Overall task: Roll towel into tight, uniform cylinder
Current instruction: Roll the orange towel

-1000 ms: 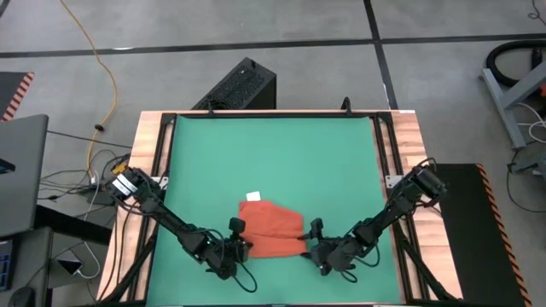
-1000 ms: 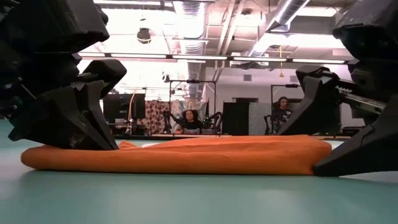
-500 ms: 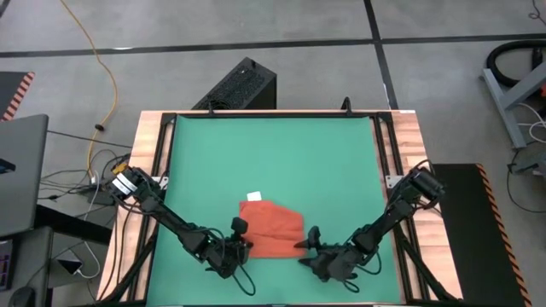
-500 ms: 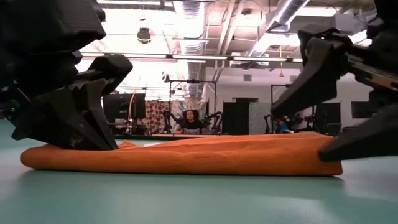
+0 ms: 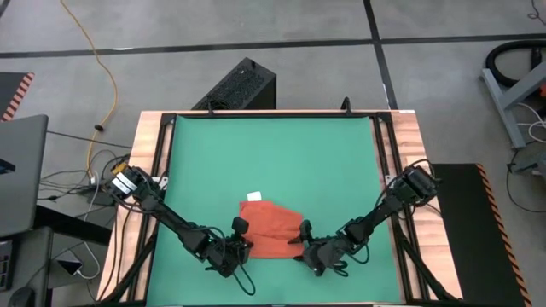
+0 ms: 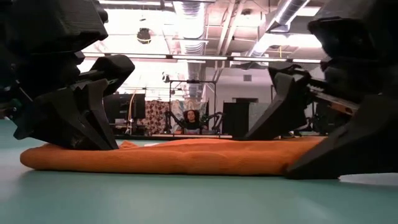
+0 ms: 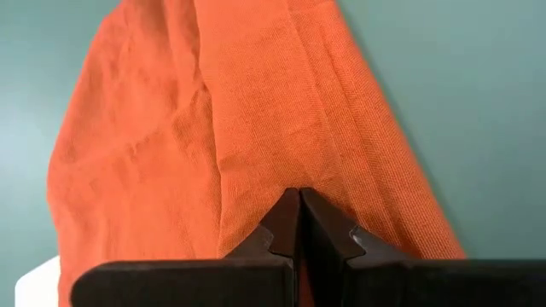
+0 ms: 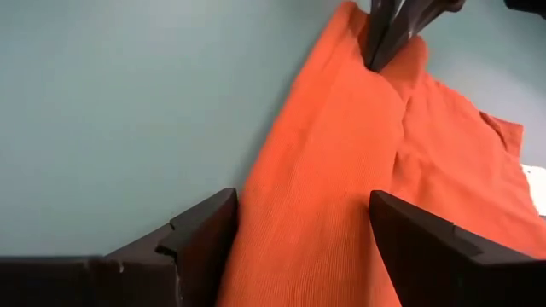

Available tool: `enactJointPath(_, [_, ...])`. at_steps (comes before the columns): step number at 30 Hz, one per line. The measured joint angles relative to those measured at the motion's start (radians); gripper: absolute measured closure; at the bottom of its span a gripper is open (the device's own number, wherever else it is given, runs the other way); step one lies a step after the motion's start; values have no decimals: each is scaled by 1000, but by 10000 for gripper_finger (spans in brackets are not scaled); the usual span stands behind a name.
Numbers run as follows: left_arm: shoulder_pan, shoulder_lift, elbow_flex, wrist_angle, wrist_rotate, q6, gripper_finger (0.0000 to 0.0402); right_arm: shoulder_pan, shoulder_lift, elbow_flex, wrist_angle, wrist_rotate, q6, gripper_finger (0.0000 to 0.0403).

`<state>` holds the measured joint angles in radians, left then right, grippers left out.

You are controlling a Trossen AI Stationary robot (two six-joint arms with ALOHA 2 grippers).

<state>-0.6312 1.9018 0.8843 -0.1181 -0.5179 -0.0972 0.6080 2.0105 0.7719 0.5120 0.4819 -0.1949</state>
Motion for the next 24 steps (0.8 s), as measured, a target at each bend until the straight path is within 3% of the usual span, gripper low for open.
enactJointPath(6, [0, -1, 1, -14, 5, -2, 401, 3, 78, 2, 71, 15, 127, 109])
enactJointPath(24, [0, -1, 1, -16, 6, -4, 401, 40, 87, -2, 72, 97, 278, 117])
